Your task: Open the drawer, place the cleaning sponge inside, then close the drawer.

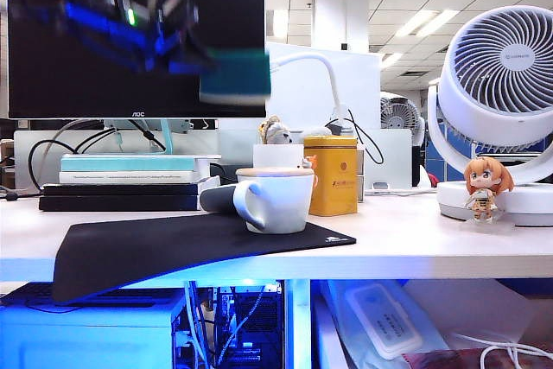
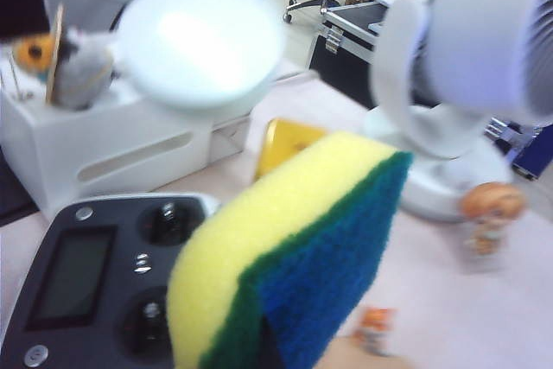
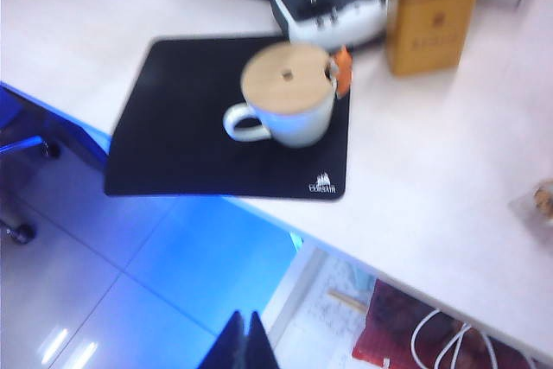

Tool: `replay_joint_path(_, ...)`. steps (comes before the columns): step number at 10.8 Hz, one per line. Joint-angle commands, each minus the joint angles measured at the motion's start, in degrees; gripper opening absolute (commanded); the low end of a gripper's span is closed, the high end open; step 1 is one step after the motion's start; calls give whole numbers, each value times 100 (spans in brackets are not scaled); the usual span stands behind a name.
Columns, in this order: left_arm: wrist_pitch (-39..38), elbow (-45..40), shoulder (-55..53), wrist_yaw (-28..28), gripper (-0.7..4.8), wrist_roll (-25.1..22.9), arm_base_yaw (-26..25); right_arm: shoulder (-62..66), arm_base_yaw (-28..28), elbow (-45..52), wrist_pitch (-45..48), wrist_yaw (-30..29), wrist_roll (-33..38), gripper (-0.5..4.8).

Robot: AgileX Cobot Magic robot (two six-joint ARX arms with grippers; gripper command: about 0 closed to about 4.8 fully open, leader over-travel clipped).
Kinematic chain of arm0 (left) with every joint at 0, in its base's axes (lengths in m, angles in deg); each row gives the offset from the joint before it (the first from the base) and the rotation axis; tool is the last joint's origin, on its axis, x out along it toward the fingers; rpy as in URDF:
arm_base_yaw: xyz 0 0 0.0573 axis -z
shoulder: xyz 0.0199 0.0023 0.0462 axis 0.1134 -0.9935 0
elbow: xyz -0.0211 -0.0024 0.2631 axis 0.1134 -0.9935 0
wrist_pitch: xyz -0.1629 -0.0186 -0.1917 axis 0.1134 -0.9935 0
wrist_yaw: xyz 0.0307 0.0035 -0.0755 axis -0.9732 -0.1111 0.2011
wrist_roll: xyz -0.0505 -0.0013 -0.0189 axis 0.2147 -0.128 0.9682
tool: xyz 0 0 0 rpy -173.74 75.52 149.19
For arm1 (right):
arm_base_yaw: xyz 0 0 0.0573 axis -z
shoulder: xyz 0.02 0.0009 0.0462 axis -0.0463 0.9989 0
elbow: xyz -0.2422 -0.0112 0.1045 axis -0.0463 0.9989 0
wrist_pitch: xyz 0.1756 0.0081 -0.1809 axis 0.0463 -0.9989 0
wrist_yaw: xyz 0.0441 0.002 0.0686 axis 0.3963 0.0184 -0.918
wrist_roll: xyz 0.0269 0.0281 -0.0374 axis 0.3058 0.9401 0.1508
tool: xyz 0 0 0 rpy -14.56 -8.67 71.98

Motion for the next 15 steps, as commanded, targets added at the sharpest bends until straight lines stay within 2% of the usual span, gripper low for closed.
replay_joint_path(1,-1217,24,822,210,-7,-127,750,-341,-7,-354,-1010,-24,-17,-5)
replay_joint_path(2,-1574,24,903,219,-7,-122,1110,-516,-7,-372,-1165,-4,-4,-5)
replay_joint_path(3,-2188,4,905,210,-7,-129,1784,-778,-4,-380,-1268,35,138,-5)
replay_joint_path(6,-2479,-2,654,-214,-7,-138,2682,-855,-2,-382,-1287,260,267,-5)
replay_joint_path(7,-2455,0,216,-221,-7,-114,3198,-857,-2,-382,-1255,256,306,-5)
replay_joint_path(9,-2472,0,-387,-221,-7,59,3442,-855,-2,-382,-1246,256,304,-5)
replay_joint_path(10,-2369,0,-1176,-229,-7,295,3477,-855,-2,-382,-1257,254,306,-5)
replay_joint_path(11,-2291,2,-1456,-240,-7,313,3477,-855,-2,-382,-1259,256,306,-5)
replay_joint_path(13,-2129,4,-1939,-411,-6,944,3499,-852,-2,-382,-1259,256,306,-5)
replay_joint_path(14,-1963,7,-1956,-761,67,1137,3543,-852,-2,-382,-1263,254,308,-5)
replay_joint_path(15,-1926,15,-1956,-745,166,1217,3554,-855,-2,-382,-1268,254,310,-5)
